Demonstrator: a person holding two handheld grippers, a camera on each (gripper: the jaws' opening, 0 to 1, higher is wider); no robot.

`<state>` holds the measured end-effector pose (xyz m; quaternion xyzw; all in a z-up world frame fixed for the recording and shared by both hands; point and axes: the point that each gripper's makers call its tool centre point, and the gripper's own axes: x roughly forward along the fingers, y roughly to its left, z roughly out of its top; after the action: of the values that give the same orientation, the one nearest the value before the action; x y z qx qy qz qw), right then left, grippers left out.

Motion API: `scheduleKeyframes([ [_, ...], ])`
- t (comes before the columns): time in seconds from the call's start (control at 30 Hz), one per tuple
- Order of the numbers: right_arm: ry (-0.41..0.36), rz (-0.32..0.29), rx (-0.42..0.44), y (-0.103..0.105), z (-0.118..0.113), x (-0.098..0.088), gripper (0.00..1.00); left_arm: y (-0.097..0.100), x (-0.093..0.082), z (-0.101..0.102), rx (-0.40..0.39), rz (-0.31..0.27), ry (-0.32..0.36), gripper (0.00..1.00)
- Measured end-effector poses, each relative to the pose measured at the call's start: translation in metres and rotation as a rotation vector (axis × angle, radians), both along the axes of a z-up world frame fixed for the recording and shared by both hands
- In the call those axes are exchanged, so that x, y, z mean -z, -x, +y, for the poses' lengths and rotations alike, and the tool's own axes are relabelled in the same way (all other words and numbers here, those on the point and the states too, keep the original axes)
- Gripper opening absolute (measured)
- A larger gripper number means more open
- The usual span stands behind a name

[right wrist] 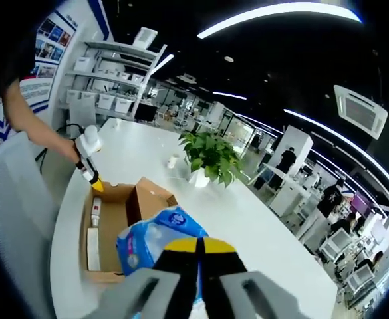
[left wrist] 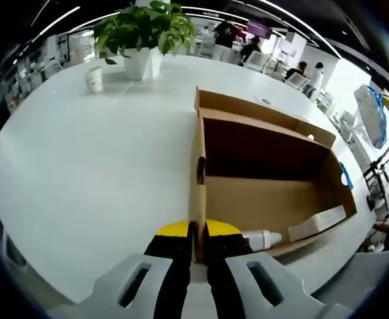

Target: Operate the shoe box by opening the lid, removing the specified soft item, and placing it in the target area until the item is outside and the box remains undamaged.

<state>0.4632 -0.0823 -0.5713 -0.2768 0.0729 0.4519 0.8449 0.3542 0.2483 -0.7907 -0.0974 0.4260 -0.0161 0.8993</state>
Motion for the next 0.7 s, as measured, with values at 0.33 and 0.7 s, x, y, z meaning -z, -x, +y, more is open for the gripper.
scheduleKeyframes([
  [0.33,0.001,-0.011,0.061,-0.002,-0.044,0.005,0.00,0.000,0.000,0.000,-0.006,-0.002,-0.005,0.04],
  [0.7,-0.002,-0.025,0.159,-0.004,-0.108,0.009,0.00,-0.001,0.001,-0.001,-0.006,-0.001,-0.004,0.04],
])
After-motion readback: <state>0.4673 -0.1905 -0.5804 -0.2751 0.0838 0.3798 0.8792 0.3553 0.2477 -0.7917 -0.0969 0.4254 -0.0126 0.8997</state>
